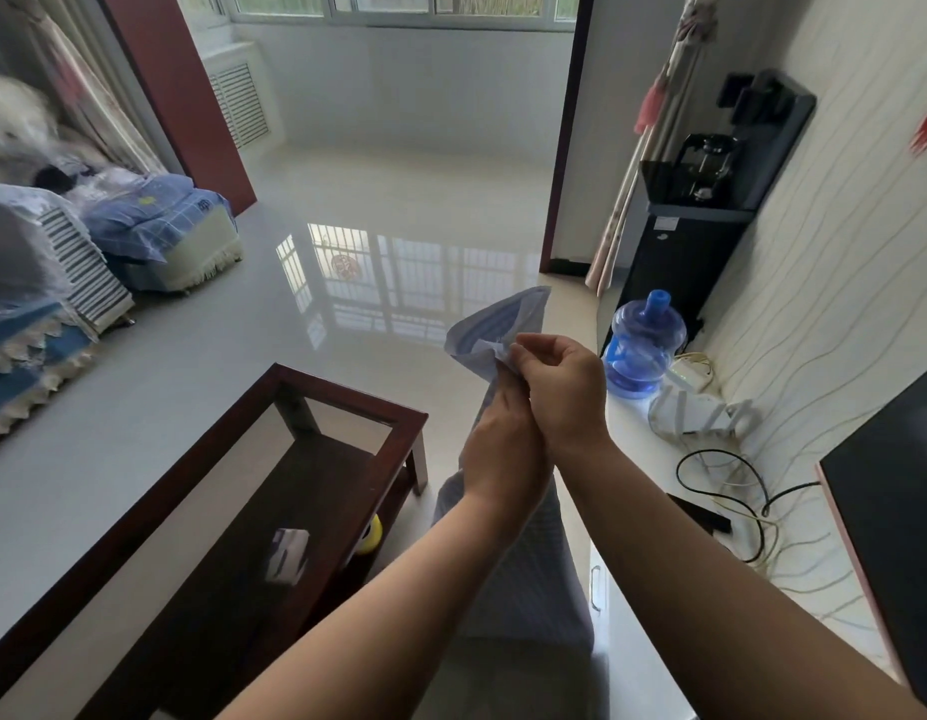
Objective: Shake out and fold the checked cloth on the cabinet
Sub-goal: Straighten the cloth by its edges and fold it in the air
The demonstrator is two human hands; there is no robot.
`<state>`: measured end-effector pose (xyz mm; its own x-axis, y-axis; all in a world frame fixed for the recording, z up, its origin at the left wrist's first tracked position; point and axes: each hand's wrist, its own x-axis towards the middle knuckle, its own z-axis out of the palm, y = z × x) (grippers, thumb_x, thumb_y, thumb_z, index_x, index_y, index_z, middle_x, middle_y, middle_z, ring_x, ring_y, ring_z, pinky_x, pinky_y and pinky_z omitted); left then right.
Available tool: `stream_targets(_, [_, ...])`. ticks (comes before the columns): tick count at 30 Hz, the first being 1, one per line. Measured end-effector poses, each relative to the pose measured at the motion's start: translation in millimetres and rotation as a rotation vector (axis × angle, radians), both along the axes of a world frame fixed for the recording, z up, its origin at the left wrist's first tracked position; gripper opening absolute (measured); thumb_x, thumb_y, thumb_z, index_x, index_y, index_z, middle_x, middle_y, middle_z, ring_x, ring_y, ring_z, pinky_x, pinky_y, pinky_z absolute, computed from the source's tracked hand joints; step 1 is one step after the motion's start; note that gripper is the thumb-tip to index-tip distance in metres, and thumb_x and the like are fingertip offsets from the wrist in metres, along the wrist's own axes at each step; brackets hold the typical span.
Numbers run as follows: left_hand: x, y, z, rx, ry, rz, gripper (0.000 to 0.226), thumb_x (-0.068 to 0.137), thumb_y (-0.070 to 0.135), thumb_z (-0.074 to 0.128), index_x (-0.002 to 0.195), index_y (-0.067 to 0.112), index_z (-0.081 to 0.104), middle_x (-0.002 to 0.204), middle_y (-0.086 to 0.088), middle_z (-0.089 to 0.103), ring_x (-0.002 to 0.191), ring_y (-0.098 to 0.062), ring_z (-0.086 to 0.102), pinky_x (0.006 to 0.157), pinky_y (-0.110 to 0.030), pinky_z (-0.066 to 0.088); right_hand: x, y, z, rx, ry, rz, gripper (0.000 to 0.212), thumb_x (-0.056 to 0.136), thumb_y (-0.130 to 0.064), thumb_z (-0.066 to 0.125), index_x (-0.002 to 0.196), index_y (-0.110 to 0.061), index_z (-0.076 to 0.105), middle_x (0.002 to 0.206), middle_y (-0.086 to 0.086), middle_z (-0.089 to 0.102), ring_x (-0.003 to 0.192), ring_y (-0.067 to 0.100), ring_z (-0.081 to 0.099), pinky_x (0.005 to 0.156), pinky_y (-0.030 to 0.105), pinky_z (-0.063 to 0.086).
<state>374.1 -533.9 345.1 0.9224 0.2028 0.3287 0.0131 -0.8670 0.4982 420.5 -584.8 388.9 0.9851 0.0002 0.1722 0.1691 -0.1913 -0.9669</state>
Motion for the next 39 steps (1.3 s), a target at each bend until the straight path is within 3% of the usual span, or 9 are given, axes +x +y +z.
stream_targets(7, [4,4,-1,0.015,0.042,-0.052,0.054,0.094,0.021,0.053,0.142,0.007,0.034,0.132,-0.013,0.055,0.111,-0.023,0.061,0.09,-0.031,0.049,-6,-4,-15,0.043,0.033,0.099,0.031,0.08,-0.023,0.073,0.109,-0.021,0.061,0.097,-0.017,0.064,0.096,0.003,0.063,0.089,0.016,0.049])
stream_targets(11, [7,8,-7,-0.019,0.058,-0.142,0.061,0.094,0.023,0.048,0.146,0.005,0.022,0.136,-0.016,0.051,0.112,-0.028,0.059,0.09,-0.035,0.048,2,-1,-22,0.121,0.14,0.01,0.016,0.083,-0.02,0.069,0.091,-0.031,0.06,0.091,-0.015,0.066,0.091,0.005,0.064,0.09,0.025,0.052])
stream_targets(16, [11,41,-12,-0.684,-0.019,-0.142,0.049,0.09,0.01,0.044,0.132,0.029,0.03,0.135,-0.007,0.045,0.106,-0.021,0.06,0.081,-0.038,0.057,15,-17,-22,0.369,0.407,0.109,0.01,0.081,-0.011,0.069,0.087,-0.019,0.068,0.099,0.008,0.07,0.1,0.028,0.066,0.079,0.035,0.056])
stream_targets(19, [32,79,-13,-0.201,-0.007,-0.199,0.067,0.079,0.004,0.059,0.135,0.028,0.031,0.141,-0.003,0.031,0.129,-0.021,0.036,0.102,-0.034,0.04,14,-35,-20,0.295,0.419,0.367,0.013,0.08,-0.008,0.068,0.085,-0.019,0.073,0.095,0.006,0.072,0.099,0.025,0.067,0.075,0.03,0.056])
stream_targets(22, [58,97,-1,0.165,0.207,-0.432,0.034,0.08,0.032,0.066,0.112,0.034,0.054,0.14,0.008,0.043,0.138,-0.019,0.024,0.108,-0.039,0.017,9,-51,-9,0.203,0.396,0.603,0.017,0.078,-0.006,0.068,0.083,-0.021,0.075,0.087,0.0,0.074,0.087,0.016,0.071,0.07,0.022,0.055])
stream_targets(25, [70,94,5,0.212,0.277,-0.585,0.031,0.078,0.045,0.066,0.104,0.032,0.055,0.118,0.008,0.061,0.117,-0.016,0.047,0.104,-0.035,0.028,8,-68,6,0.09,0.318,0.726,0.024,0.081,0.001,0.064,0.084,-0.021,0.073,0.082,-0.003,0.074,0.083,0.012,0.071,0.069,0.018,0.054])
stream_targets(28, [79,80,7,0.18,0.326,-0.695,0.042,0.08,0.028,0.068,0.119,0.029,0.052,0.12,0.005,0.06,0.11,-0.011,0.048,0.093,-0.029,0.034,7,-83,22,0.067,0.265,0.802,0.032,0.081,0.007,0.061,0.081,-0.022,0.074,0.078,-0.004,0.073,0.079,0.009,0.07,0.069,0.016,0.053])
stream_targets(32, [93,57,-4,0.568,0.556,-0.766,0.032,0.086,0.035,0.062,0.113,0.02,0.058,0.113,0.001,0.062,0.107,-0.02,0.054,0.093,-0.037,0.038,7,-100,33,0.16,0.274,0.86,0.027,0.073,0.0,0.064,0.079,-0.023,0.075,0.075,-0.004,0.072,0.076,0.008,0.069,0.068,0.018,0.054])
stream_targets(39, [91,82,-15,0.598,0.378,-0.699,0.022,0.093,0.024,0.045,0.108,0.029,0.06,0.1,0.004,0.07,0.094,-0.022,0.062,0.086,-0.032,0.034,40,-149,19,0.371,0.325,0.179,0.018,0.079,-0.002,0.066,0.091,-0.012,0.074,0.077,0.002,0.074,0.072,0.014,0.07,0.062,0.022,0.056])
